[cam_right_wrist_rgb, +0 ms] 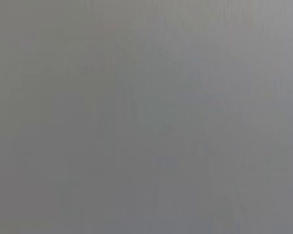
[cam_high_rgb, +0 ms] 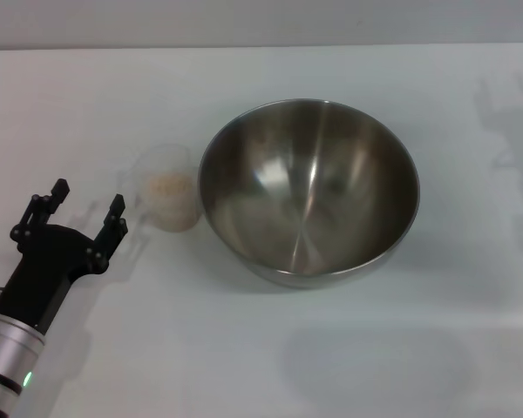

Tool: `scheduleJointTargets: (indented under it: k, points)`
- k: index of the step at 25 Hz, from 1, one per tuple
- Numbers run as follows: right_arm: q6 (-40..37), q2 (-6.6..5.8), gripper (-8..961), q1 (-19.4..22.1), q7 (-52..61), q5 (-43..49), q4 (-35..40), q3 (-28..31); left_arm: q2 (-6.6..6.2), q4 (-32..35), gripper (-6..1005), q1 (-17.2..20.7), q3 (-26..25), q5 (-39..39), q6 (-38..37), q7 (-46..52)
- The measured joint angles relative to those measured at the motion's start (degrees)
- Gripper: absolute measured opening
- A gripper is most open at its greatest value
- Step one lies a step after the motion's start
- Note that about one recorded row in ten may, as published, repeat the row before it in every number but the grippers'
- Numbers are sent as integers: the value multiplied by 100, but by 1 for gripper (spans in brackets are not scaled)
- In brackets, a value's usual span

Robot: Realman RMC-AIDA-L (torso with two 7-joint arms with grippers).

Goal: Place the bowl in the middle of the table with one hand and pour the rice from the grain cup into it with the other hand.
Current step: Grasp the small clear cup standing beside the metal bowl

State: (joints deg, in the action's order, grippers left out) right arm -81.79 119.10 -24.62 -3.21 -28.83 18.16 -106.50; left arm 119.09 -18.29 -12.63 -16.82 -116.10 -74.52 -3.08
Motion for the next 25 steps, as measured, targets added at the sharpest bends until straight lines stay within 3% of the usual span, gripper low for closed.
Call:
scheduleJointTargets:
  k: [19,25]
  points:
    - [-62,-1,543,45,0,0,-41,86,1,20,739,-386,-128,42,649,0]
    - [-58,-1,542,45,2,0,-41,86,1,44,739,-528,-372,44,1004,0]
